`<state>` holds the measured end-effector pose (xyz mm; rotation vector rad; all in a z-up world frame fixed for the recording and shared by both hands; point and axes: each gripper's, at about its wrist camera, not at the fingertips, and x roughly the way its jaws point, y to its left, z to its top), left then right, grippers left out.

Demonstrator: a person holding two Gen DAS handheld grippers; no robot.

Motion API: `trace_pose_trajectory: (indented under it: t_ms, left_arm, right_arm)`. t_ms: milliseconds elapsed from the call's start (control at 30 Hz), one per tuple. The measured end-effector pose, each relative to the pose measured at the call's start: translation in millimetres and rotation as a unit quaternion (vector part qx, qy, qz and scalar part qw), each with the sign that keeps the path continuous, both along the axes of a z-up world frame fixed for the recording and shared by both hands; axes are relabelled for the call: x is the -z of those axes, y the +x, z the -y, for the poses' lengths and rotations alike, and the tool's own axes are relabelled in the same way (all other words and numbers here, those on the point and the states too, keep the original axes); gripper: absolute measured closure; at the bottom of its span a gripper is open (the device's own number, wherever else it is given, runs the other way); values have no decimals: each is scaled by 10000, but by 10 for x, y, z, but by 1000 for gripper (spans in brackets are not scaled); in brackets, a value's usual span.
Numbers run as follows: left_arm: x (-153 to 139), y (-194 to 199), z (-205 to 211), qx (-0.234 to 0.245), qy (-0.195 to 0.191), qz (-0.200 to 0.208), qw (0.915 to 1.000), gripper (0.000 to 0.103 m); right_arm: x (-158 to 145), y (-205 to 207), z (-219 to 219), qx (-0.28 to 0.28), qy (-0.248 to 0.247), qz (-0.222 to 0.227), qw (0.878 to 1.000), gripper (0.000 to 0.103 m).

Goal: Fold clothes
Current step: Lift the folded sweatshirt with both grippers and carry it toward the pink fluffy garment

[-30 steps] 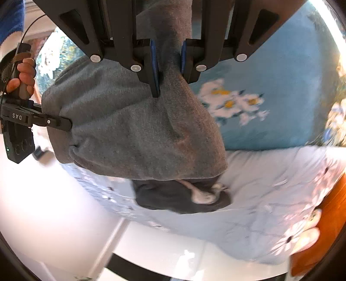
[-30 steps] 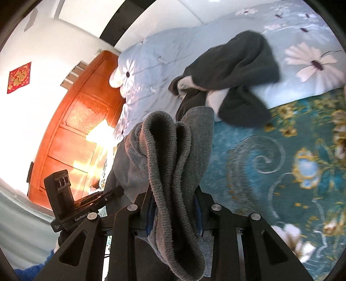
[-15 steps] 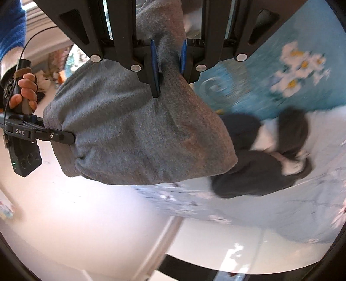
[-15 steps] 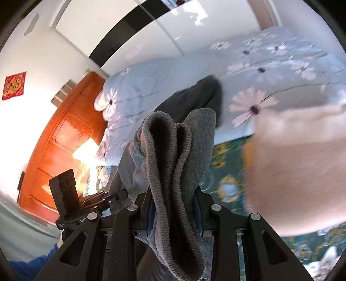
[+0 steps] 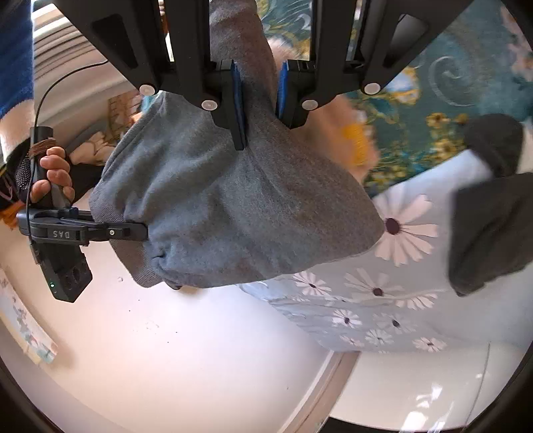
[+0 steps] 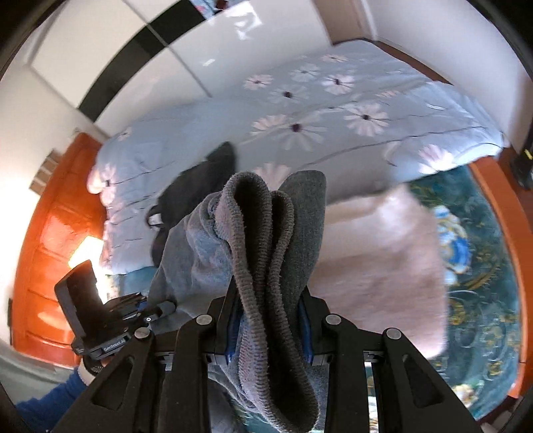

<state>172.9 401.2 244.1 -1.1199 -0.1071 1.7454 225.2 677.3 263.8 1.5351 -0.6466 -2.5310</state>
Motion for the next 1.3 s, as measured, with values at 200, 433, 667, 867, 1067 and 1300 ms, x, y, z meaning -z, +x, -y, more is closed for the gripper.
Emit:
trace_pose_trajectory:
  t_ms: [200, 433, 667, 867, 1067, 1300]
  left_arm:
    - [107, -134, -361, -79, 7, 203, 9998, 85]
    - [449, -222, -398, -189, -140, 399, 9989, 85]
    - [492, -198, -472, -10, -271, 301, 9992, 85]
    - [428, -261, -370, 71, -283, 237, 9993, 78]
    - [229, -248, -174, 53, -419, -153, 9990, 71]
    - [-97, 61, -361, 175, -339, -949, 9948, 58]
  right_arm:
    - [138, -168, -490, 206, 55, 235, 9995, 72]
    - [825, -255, -825, 658, -295, 593, 9956, 71]
    - [1042, -222, -1003, 990, -603, 654, 9911, 70]
    - [892, -177, -1044, 902, -453, 657, 9927, 65]
    - [718, 22, -1161, 1279, -372, 444, 9901, 65]
    - [207, 194, -866, 1259, 819, -47, 9886, 65]
